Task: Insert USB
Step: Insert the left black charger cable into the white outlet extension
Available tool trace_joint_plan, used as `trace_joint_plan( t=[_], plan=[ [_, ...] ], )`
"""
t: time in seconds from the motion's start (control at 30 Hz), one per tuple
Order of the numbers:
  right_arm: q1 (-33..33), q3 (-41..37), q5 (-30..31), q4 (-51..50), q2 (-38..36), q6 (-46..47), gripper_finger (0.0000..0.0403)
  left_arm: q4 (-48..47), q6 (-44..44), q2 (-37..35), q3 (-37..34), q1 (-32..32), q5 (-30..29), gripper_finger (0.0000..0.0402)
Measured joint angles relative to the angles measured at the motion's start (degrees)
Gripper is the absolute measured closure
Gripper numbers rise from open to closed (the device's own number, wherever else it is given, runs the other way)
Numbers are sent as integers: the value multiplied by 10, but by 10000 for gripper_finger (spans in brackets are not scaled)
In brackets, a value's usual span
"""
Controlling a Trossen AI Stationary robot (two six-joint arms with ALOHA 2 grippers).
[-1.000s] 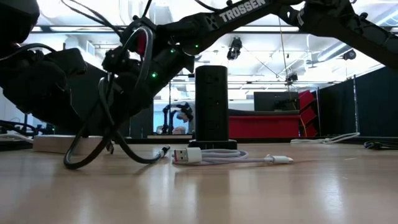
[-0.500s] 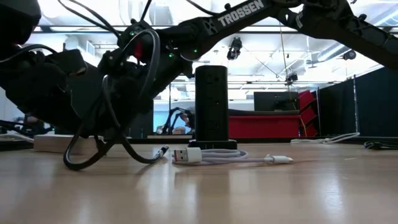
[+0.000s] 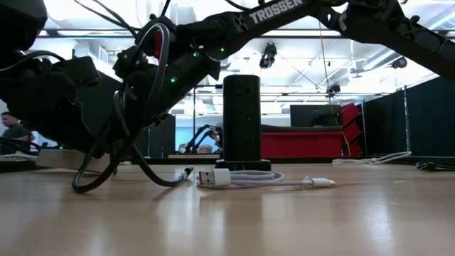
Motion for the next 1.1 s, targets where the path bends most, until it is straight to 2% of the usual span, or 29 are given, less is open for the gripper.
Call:
trace_joint_plan(
  t=[0.2,0.43,0.6,1.1],
  plan=[
    [-2,2,-44,15,-7,-5,398,0,-2,0,0,0,-2,402],
    [-12,13,-5,32,-7,-10,398,0,-5,0,0,0,16,402],
    [-9,12,-6,88,0,6,398,0,-5,0,0,0,18,402],
    [-9,10,-15,136,65,62,398,1,-5,0,-1,0,18,402]
  ],
)
